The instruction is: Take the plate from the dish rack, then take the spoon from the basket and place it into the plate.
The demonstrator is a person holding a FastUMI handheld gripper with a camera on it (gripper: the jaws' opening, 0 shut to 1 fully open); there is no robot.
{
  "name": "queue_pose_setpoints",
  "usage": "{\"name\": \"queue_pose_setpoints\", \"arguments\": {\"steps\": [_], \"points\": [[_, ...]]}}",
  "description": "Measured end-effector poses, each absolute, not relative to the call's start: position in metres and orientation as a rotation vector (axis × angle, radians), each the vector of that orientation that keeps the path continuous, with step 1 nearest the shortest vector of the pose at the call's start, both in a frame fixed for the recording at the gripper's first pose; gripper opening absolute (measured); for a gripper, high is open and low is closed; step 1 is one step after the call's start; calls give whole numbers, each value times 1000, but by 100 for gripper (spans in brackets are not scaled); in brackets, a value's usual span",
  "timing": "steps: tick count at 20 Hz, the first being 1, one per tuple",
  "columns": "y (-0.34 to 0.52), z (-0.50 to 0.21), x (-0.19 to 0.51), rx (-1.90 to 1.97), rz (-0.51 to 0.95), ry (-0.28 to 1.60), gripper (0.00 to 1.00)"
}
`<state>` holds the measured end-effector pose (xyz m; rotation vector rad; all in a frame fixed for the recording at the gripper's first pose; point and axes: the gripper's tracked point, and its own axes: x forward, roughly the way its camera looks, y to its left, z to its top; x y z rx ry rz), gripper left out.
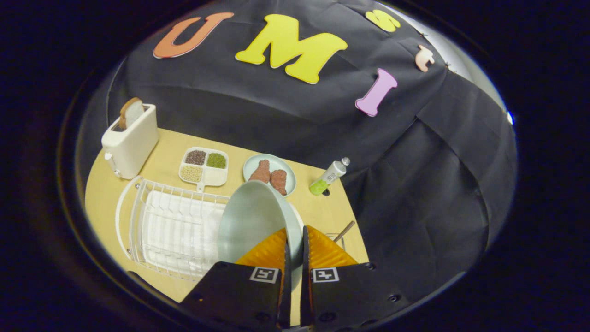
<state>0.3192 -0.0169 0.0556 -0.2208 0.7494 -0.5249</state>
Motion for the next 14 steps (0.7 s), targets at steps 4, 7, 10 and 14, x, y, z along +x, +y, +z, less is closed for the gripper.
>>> {"name": "queue_pose_setpoints", "arguments": {"steps": [4, 7, 10, 14], "points": [[-28, 21, 273, -15, -320, 812, 13], [-48, -5, 243, 35, -244, 785, 13], [-53, -44, 209, 116, -137, 789, 13], [-55, -106, 172, 256, 16, 845, 13]]}}
